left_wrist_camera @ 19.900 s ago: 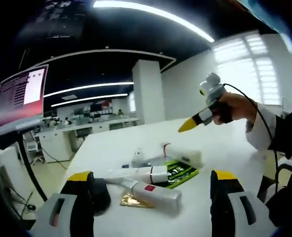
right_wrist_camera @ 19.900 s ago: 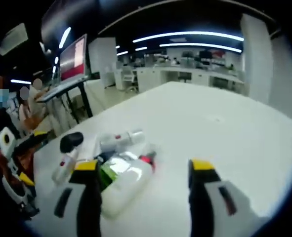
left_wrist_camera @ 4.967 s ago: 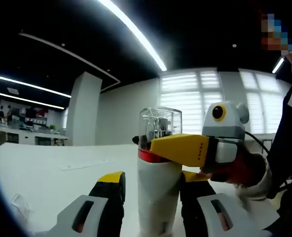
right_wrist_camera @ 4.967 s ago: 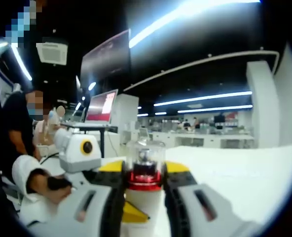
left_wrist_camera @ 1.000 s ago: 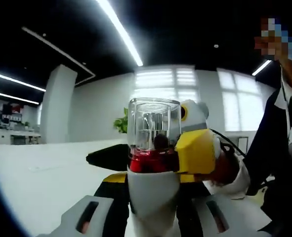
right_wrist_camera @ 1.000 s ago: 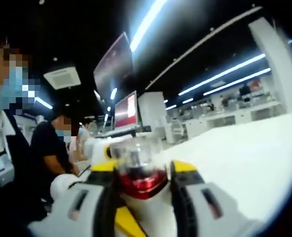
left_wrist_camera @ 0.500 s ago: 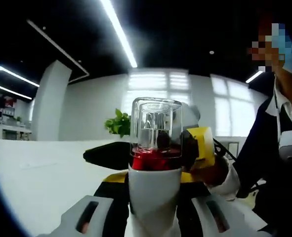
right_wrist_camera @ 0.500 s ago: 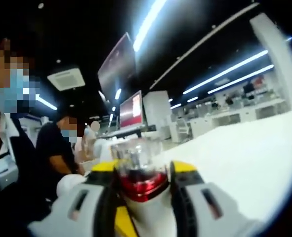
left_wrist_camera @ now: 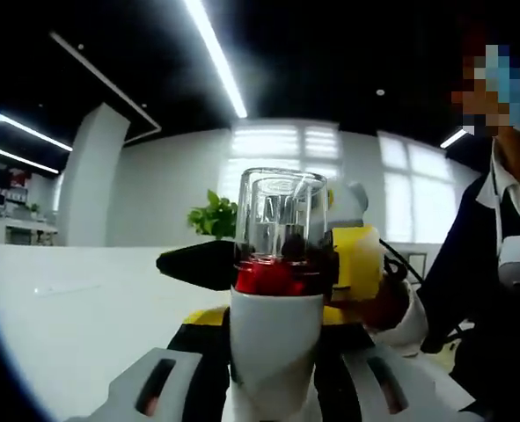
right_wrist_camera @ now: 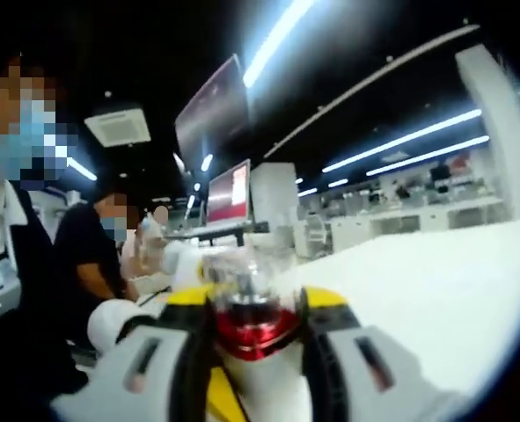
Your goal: Arrange the skincare products in the storage area until every visible bottle or jar stands upright without overlapping.
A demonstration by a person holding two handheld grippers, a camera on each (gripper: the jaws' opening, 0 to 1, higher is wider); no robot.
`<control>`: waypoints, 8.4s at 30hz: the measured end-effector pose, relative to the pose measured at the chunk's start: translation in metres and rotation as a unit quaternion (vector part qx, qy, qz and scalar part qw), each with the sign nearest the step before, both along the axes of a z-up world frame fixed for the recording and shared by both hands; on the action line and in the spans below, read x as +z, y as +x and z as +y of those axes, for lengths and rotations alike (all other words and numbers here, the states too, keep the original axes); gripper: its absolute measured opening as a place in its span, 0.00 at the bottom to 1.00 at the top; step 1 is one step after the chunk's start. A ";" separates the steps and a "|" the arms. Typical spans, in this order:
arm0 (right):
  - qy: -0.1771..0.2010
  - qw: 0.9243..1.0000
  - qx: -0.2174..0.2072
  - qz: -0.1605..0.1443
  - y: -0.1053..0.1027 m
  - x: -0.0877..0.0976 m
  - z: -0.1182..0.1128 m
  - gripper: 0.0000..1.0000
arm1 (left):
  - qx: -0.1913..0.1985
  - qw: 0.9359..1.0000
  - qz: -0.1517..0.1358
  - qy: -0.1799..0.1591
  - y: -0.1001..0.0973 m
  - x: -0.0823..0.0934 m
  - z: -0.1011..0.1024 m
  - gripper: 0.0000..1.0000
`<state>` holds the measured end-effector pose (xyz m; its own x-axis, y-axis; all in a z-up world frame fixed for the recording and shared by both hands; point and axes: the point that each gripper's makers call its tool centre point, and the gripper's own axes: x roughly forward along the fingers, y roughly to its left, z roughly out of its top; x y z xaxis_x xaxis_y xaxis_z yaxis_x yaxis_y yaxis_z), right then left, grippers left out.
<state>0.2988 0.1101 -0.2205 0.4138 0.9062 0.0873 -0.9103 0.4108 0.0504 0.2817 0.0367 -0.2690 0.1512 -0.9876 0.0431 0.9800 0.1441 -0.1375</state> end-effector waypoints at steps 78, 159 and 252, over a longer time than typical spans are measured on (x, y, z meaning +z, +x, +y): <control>-0.002 0.994 -0.106 -0.029 0.007 0.003 0.000 0.37 | 0.069 0.995 -0.026 0.066 0.016 -0.015 -0.001 0.37; -0.081 0.989 -0.120 -0.024 0.024 -0.033 -0.016 0.38 | 0.114 0.986 -0.038 0.111 0.029 -0.028 0.012 0.33; -0.158 0.972 -0.171 -0.020 0.052 -0.052 -0.101 0.43 | 0.186 0.971 -0.011 0.147 0.059 -0.044 0.029 0.95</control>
